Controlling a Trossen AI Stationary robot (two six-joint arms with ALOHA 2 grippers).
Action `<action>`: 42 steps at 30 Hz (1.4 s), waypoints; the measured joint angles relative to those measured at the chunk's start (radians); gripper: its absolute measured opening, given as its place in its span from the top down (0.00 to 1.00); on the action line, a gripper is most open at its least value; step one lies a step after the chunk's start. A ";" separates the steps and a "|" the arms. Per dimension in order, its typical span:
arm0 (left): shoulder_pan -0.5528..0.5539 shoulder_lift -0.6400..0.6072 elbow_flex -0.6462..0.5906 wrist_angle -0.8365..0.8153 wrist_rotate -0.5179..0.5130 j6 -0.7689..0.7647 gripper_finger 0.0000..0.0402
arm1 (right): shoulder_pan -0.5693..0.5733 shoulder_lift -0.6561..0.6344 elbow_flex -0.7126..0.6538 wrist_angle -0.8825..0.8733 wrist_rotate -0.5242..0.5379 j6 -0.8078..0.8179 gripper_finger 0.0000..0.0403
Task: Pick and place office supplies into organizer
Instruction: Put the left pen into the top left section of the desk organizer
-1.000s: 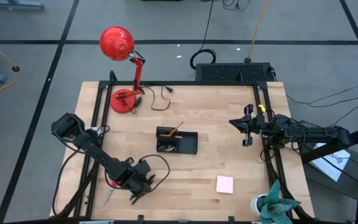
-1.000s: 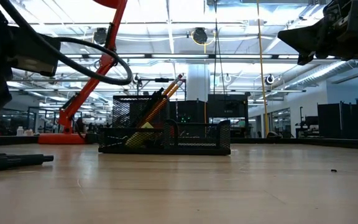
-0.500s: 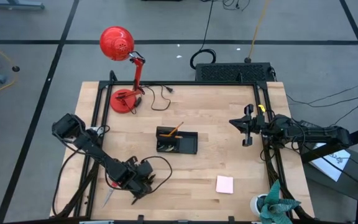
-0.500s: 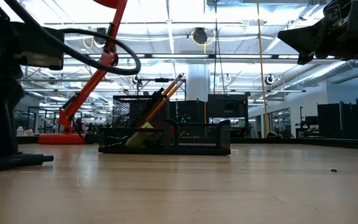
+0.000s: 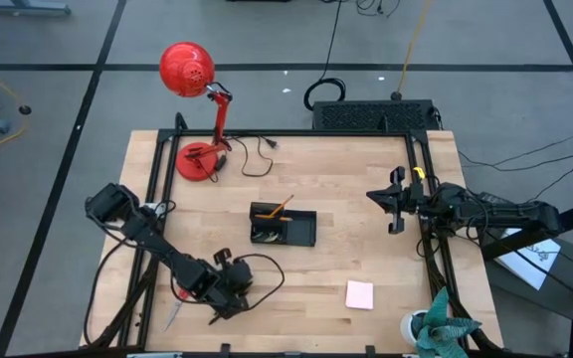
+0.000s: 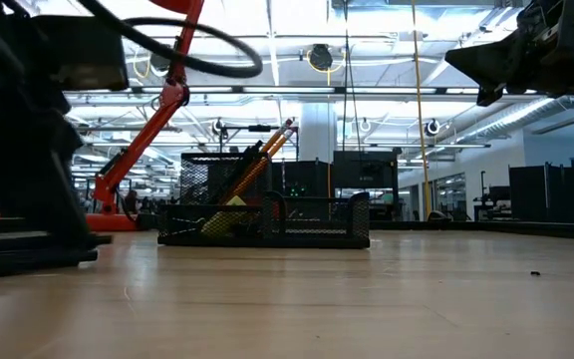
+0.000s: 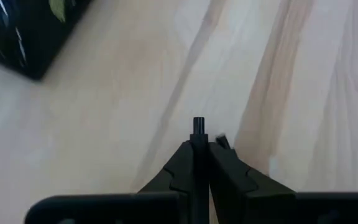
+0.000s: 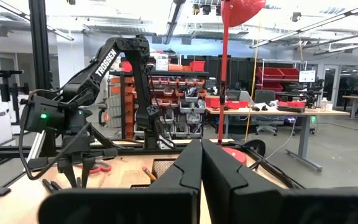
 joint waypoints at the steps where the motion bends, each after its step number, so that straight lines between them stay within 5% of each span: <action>1: 0.005 0.000 0.000 0.003 -0.010 0.021 0.91 | 0.000 0.000 0.000 0.001 0.000 0.000 1.00; 17: 0.156 -0.054 0.002 0.263 -0.028 0.444 0.91 | 0.000 0.000 0.000 0.003 0.052 -0.039 1.00; 26: 0.203 -0.249 0.003 0.624 -0.018 1.097 0.91 | 0.000 0.000 0.000 0.003 0.051 -0.007 1.00; 30: 0.253 -0.342 0.005 0.669 0.006 1.256 0.91 | 0.000 0.000 0.000 0.007 0.051 -0.022 1.00; 37: 0.438 -0.357 0.002 0.561 0.264 1.293 0.91 | 0.000 0.000 0.000 0.010 0.051 -0.026 1.00; 42: 0.582 -0.332 -0.027 0.629 0.452 1.275 0.91 | 0.000 0.000 0.000 0.009 0.050 -0.021 1.00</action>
